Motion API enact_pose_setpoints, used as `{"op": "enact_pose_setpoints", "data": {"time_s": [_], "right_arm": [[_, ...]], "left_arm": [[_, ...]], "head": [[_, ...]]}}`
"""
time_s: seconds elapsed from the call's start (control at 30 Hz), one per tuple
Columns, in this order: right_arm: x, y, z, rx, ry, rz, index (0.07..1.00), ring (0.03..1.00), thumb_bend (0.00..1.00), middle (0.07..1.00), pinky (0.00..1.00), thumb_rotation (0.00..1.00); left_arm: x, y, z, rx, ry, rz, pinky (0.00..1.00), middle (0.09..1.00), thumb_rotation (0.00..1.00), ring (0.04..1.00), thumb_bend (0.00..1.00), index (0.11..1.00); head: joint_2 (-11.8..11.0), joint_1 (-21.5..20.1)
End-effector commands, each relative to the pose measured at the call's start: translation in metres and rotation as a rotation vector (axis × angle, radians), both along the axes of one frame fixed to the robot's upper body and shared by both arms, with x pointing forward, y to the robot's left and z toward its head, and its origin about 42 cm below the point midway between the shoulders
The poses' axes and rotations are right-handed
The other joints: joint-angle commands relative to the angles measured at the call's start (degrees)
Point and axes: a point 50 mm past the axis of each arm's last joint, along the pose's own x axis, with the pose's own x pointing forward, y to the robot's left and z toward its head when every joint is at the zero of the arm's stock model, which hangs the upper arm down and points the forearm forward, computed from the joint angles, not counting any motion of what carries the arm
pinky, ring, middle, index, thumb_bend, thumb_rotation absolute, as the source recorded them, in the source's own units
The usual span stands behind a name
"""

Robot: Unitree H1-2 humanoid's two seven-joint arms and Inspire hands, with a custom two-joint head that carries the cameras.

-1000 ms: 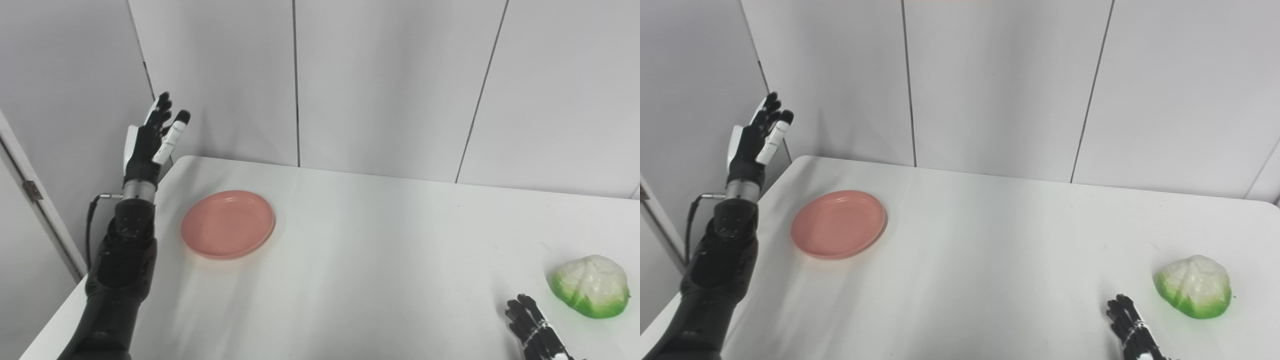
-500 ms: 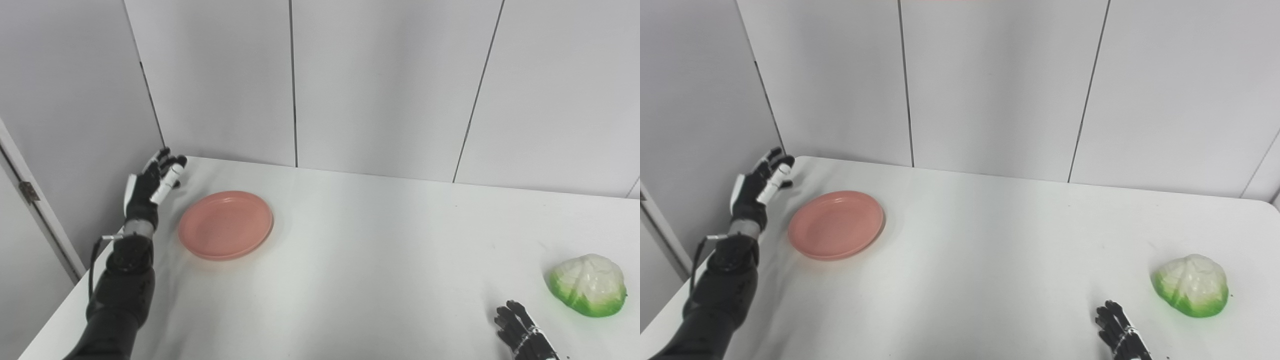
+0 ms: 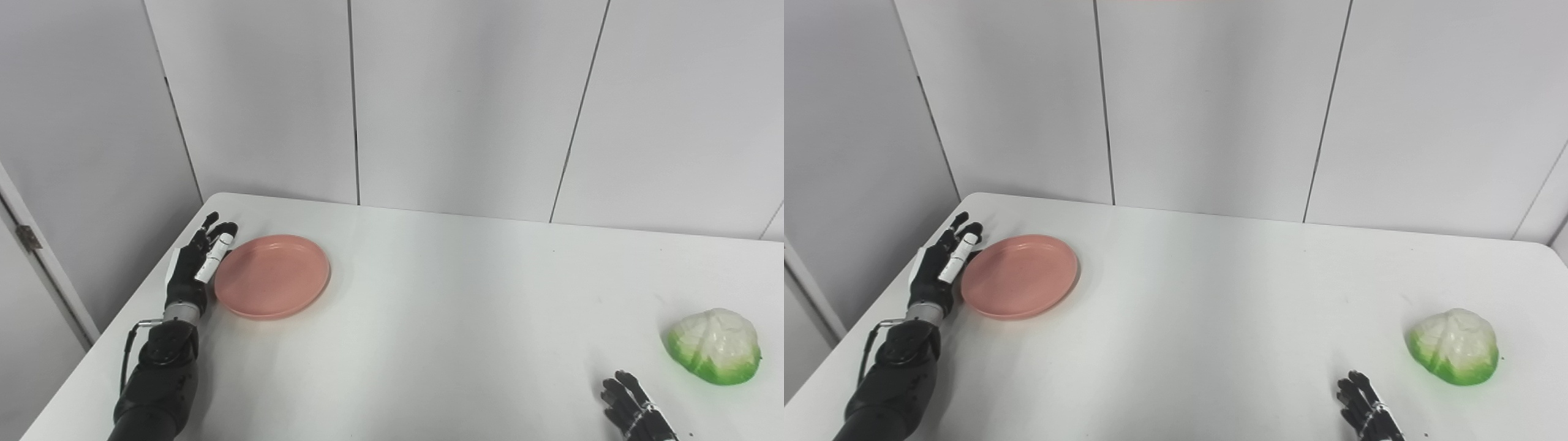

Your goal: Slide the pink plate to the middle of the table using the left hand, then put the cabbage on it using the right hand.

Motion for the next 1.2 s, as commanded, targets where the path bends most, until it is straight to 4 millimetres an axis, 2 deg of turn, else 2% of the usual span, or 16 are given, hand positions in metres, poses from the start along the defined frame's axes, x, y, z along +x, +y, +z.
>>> {"op": "enact_pose_setpoints", "data": {"time_s": [0.0, 0.23, 0.4, 0.5, 0.6, 0.7, 0.9, 0.97, 1.1, 1.17], "right_arm": [[-0.005, 0.000, -0.002, 0.005, 0.035, 0.006, 0.906, 0.907, 0.90, 0.893, 0.94, 1.00], [-0.007, 0.001, -0.002, 0.006, 0.035, 0.011, 0.905, 0.901, 0.89, 0.889, 0.94, 1.00], [-0.006, 0.001, -0.003, 0.005, 0.037, 0.013, 0.911, 0.903, 0.88, 0.891, 0.94, 1.00], [-0.007, 0.002, -0.002, 0.003, 0.038, 0.013, 0.910, 0.903, 0.88, 0.892, 0.94, 1.00], [-0.010, 0.003, 0.000, 0.007, 0.032, 0.015, 0.912, 0.901, 0.86, 0.891, 0.93, 1.00], [-0.012, 0.004, 0.002, 0.011, 0.031, 0.017, 0.915, 0.899, 0.86, 0.890, 0.93, 1.00], [-0.015, 0.010, 0.005, 0.017, 0.043, 0.013, 0.910, 0.897, 0.86, 0.891, 0.92, 0.99], [-0.014, 0.012, 0.005, 0.015, 0.042, 0.017, 0.905, 0.895, 0.86, 0.888, 0.91, 0.98], [-0.013, 0.017, 0.006, 0.012, 0.037, 0.024, 0.903, 0.897, 0.85, 0.887, 0.92, 0.98], [-0.011, 0.020, 0.006, 0.013, 0.034, 0.024, 0.902, 0.891, 0.85, 0.884, 0.91, 0.98]], "left_arm": [[0.007, -0.013, 0.006, -0.014, -0.038, -0.060, 0.77, 0.893, 0.71, 0.873, 0.93, 0.892], [0.002, -0.021, -0.001, -0.064, -0.046, -0.099, 0.73, 0.896, 0.78, 0.885, 0.91, 0.912], [0.000, -0.034, 0.006, -0.164, -0.085, -0.148, 0.74, 0.904, 0.75, 0.888, 0.97, 0.926], [0.000, -0.046, 0.011, -0.208, -0.100, -0.173, 0.76, 0.905, 0.71, 0.890, 1.00, 0.915], [-0.001, -0.056, 0.014, -0.202, -0.096, -0.188, 0.73, 0.890, 0.72, 0.875, 1.00, 0.899], [-0.002, -0.069, 0.012, -0.199, -0.085, -0.203, 0.72, 0.886, 0.73, 0.874, 0.97, 0.903], [0.001, -0.094, 0.003, -0.205, -0.062, -0.260, 0.72, 0.884, 0.72, 0.884, 1.00, 0.923], [0.001, -0.102, 0.000, -0.202, -0.047, -0.271, 0.71, 0.880, 0.72, 0.878, 0.99, 0.922], [0.000, -0.117, -0.006, -0.195, -0.009, -0.292, 0.69, 0.882, 0.76, 0.871, 0.90, 0.913], [-0.002, -0.125, -0.011, -0.192, 0.011, -0.299, 0.68, 0.885, 0.76, 0.871, 0.90, 0.909]], "head": [[0.07, 0.09], [0.36, -0.12], [0.76, -0.33], [0.95, -0.43], [1.37, -0.61], [1.69, -1.52], [2.10, -4.64], [2.12, -5.46], [2.45, -6.56], [2.62, -6.90]]}}
